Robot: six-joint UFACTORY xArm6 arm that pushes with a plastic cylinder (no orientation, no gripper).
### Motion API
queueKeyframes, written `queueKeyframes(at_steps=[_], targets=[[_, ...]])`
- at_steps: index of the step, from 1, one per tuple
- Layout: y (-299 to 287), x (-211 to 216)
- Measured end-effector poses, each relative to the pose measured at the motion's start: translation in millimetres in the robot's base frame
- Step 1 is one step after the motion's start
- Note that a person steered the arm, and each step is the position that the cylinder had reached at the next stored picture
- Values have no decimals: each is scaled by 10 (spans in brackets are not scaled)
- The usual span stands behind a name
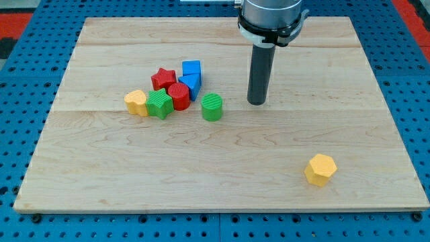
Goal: Place the arm towards the top left of the red star
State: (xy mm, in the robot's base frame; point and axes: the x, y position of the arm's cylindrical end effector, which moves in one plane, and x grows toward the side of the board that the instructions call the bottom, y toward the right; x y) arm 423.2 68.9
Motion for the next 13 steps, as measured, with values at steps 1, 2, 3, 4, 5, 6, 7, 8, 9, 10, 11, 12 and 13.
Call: queueKeyframes(at_steps=[1,2,3,4,5,6,7,8,9,10,11,12,13], targets=[[11,0],[20,-4],[-5,-4],[4,-4],[4,-4],[4,-22],[4,-22],[6,-22],[5,-43],[-55,159],[-393,420],[-783,416],[-829,415]])
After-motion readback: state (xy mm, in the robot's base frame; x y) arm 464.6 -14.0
